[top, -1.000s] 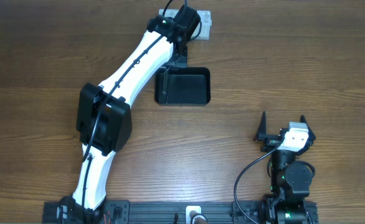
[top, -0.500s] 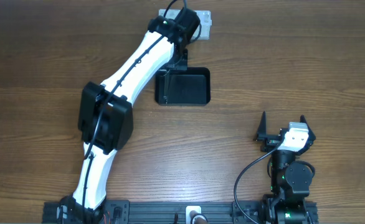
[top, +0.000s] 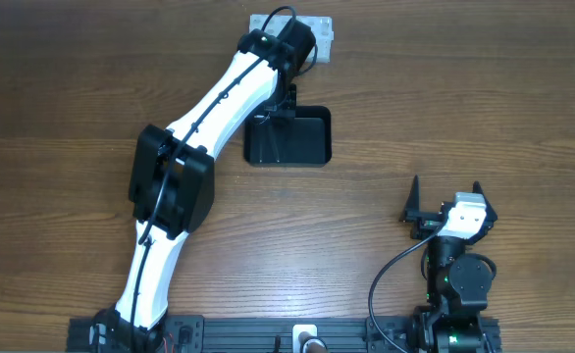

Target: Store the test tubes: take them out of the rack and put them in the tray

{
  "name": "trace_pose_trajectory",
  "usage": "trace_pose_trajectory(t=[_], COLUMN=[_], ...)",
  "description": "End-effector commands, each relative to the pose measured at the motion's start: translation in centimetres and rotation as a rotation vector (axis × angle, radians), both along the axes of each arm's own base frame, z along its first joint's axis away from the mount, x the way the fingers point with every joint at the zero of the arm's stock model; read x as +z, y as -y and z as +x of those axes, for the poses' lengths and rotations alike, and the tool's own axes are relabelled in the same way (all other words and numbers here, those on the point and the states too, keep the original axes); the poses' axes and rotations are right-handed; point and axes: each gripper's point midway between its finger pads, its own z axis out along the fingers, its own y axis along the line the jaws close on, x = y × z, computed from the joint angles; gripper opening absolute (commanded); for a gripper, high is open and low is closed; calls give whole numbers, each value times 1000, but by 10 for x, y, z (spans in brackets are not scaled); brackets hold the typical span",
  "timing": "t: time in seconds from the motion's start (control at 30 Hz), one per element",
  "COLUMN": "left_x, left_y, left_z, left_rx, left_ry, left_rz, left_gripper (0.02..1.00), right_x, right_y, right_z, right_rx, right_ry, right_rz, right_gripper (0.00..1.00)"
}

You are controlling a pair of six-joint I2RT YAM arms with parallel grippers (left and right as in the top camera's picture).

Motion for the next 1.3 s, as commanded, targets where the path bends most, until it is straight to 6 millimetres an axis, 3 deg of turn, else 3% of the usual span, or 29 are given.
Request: trace_pose_trajectory(t=[0.03,0.13,0.27,0.37,0.47,0.5,0.63,0.8,0.9,1.0,1.3], left_x=[-2,13,61,116,176,205,281,338,350,346,270], left_y=[-3,-1,1,-3,-14,-18,-35,-61,-77,-91,-141], left_z=[0,1,5,13,26,31,42,39,29,11,-91], left_rx=[16,16,14,23,49,45,-10,-111,-160,-207,-285], left_ry=[-12,13,112,262,458,550,764,970,1095,1218,1420], left_rz=[-7,-33,-90,-123,-141,-155,-228,-264,-277,-295,-289], left_gripper=[321,354,426,476,671,757,915,954,980,998,1000], right_x=[-2,-2,-2,-2,-2,-2,-2,-2,-2,-2,-2], right_y=[0,0,0,0,0,0,0,0,0,0,0], right_z=[0,0,0,0,0,0,0,0,0,0,0], right_rx=[-1,-1,-1,-1,-1,-1,-1,-1,-1,-1,-1], right_ry=[0,0,0,0,0,0,0,0,0,0,0], right_rz=[10,10,10,10,10,10,10,10,10,10,10], right_gripper=[991,991,993,991,991,991,993,993,991,991,993])
